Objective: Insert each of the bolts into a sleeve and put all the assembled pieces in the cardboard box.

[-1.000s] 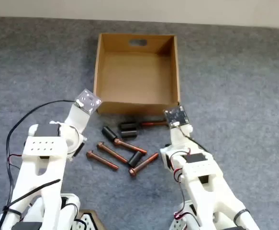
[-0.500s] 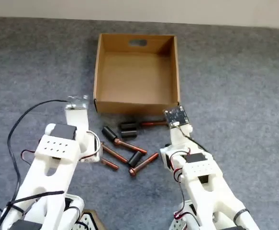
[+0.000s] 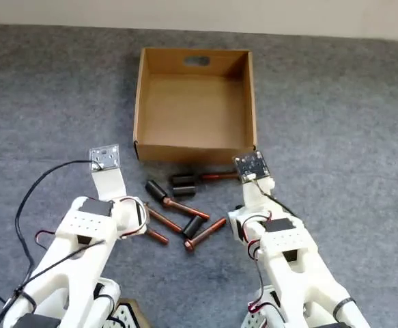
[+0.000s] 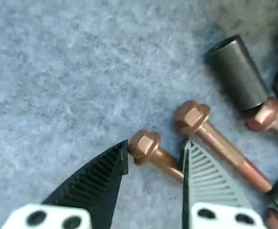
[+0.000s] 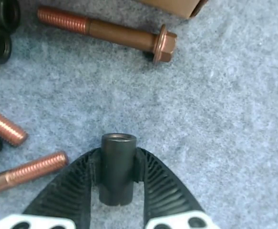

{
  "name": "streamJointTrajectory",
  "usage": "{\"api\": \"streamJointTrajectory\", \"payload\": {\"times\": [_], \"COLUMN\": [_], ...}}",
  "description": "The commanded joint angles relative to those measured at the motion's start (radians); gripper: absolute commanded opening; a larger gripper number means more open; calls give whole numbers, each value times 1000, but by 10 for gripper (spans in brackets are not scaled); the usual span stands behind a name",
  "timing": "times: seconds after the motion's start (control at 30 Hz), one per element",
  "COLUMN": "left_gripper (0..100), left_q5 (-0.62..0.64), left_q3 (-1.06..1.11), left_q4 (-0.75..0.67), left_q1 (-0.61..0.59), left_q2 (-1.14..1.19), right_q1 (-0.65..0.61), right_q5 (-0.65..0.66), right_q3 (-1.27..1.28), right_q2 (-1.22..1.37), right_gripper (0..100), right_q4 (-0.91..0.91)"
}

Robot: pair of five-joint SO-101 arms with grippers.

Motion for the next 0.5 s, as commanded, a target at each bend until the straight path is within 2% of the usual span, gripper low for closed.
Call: {"api": "streamJointTrajectory", "payload": {"times": [0.0, 0.2, 0.37, 0.47], "left_gripper": [189, 162, 1, 25], "left_q5": [-11, -17, -173, -265], "left_q3": [1, 1, -5, -10], "left_q4": [-26, -21, -28, -28], "left_q1": [15, 15, 15, 12], "left_q2": [-8, -4, -10, -12], "right_q1": [1, 1, 1, 1], "right_q5": [-6, -6, -6, -6], "right_q3": [2, 2, 2, 2], "right_q2": [-10, -10, -10, -10], "right_gripper": [6, 6, 6, 6], "right_q4": [-15, -15, -15, -15]}}
